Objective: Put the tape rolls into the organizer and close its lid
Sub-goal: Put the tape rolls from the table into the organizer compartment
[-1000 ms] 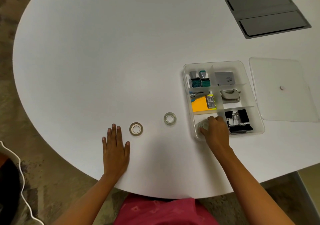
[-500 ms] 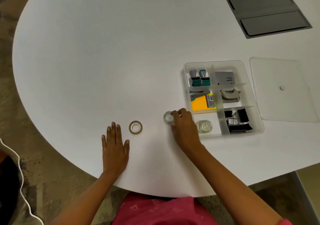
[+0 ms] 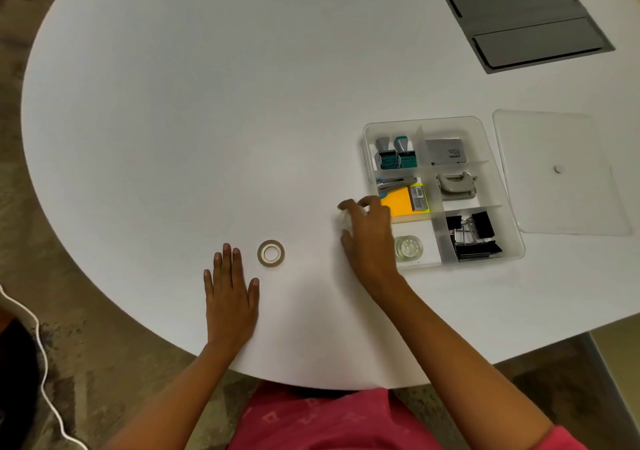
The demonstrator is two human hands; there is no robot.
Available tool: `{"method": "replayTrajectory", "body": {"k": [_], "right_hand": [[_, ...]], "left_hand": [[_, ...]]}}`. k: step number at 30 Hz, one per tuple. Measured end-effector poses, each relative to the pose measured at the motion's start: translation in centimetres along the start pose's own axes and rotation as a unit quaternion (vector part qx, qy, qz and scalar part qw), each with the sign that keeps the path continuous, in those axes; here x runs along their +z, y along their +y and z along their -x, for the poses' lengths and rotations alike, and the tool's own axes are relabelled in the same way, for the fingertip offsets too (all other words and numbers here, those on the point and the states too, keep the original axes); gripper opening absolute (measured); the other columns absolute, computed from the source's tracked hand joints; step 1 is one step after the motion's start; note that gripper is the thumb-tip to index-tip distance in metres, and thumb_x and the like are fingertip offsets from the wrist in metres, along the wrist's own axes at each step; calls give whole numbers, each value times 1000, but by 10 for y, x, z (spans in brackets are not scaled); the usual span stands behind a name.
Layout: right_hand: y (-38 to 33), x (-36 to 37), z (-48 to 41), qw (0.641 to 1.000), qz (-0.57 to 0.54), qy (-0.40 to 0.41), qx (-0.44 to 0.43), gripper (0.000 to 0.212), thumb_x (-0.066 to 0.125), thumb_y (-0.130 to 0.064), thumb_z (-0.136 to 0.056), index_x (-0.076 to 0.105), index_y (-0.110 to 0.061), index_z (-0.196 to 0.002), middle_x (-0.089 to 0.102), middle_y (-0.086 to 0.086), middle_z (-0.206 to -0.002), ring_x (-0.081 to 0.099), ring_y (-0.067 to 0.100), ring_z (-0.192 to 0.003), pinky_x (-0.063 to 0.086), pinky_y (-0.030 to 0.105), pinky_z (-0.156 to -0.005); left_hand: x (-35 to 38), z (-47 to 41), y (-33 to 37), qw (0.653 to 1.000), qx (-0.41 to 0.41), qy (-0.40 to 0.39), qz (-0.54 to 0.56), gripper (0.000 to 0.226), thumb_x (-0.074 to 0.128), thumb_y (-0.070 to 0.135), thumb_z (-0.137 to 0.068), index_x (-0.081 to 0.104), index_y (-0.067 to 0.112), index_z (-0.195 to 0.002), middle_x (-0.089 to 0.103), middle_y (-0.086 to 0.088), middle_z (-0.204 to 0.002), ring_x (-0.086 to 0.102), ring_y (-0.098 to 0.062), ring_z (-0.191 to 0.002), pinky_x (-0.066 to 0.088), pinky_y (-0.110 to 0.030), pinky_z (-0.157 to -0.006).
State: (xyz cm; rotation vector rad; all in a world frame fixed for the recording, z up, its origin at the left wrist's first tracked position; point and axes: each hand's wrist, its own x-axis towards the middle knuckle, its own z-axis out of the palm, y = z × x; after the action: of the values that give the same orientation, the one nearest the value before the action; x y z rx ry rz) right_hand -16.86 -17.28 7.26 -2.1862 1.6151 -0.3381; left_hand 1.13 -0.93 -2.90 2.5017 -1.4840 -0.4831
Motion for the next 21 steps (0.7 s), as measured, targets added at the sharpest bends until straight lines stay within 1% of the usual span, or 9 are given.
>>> {"method": "replayTrajectory", "body": {"k": [3,5,7,9,12,16,19,21], "right_hand": [[13,-30,9,995,-38,82,40,48,71,1,-74,58,-19,-116,50,15,-119,47,32,-107,40,28,-73],[31,-45,14,992,-26,91,81,48,73,-1,-74,58,-18,-117,51,17,-118,49,34,-105,44,32,-73],[50,-56,18,990,-9,63,128,48,73,-3,-76,56,-16,-120,52,19,-119,49,36,-108,47,36,-80],[68,-61,22,986,31,23,161,48,73,-6,-78,55,-13,-121,55,21,-117,47,38,-109,45,39,-84],[85,-61,26,978,89,-23,187,44,72,-7,-79,55,-8,-120,58,23,-117,43,39,-113,43,42,-88],[92,-55,23,973,89,-61,203,42,67,-3,-83,54,-4,-123,62,24,-117,50,40,-113,50,43,-83],[92,-50,21,968,104,-64,219,33,61,0,-86,56,-1,-119,66,25,-112,57,40,-108,52,42,-77],[89,-49,20,966,109,-62,228,31,60,0,-87,56,0,-118,65,25,-112,58,40,-107,53,42,-77]], "left_hand": [[0,1,0,1000,0,2,-6,67,19,40,-92,9,5,-149,7,-12,-159,3,-26,-147,7,-47,-119],[1,0,0,1000,2,2,-7,67,19,40,-93,9,5,-149,8,-13,-159,4,-26,-147,8,-48,-119],[1,0,0,1000,3,3,-7,66,19,39,-93,9,5,-149,9,-13,-159,4,-27,-147,8,-48,-119],[1,0,0,1000,3,3,-8,66,19,39,-93,10,5,-149,9,-14,-159,5,-27,-147,9,-49,-119],[1,0,0,1000,5,4,-7,66,20,39,-93,10,5,-149,9,-14,-159,5,-27,-147,10,-49,-119],[1,0,-1,1000,5,1,-8,66,19,39,-93,9,6,-149,9,-14,-159,5,-27,-147,9,-49,-119],[1,0,-1,1000,6,-1,-9,66,19,39,-93,9,5,-149,10,-15,-159,6,-28,-147,10,-50,-119],[0,0,-1,1000,7,-2,-8,66,20,39,-93,9,5,-149,10,-14,-159,5,-28,-147,10,-50,-119]]}}
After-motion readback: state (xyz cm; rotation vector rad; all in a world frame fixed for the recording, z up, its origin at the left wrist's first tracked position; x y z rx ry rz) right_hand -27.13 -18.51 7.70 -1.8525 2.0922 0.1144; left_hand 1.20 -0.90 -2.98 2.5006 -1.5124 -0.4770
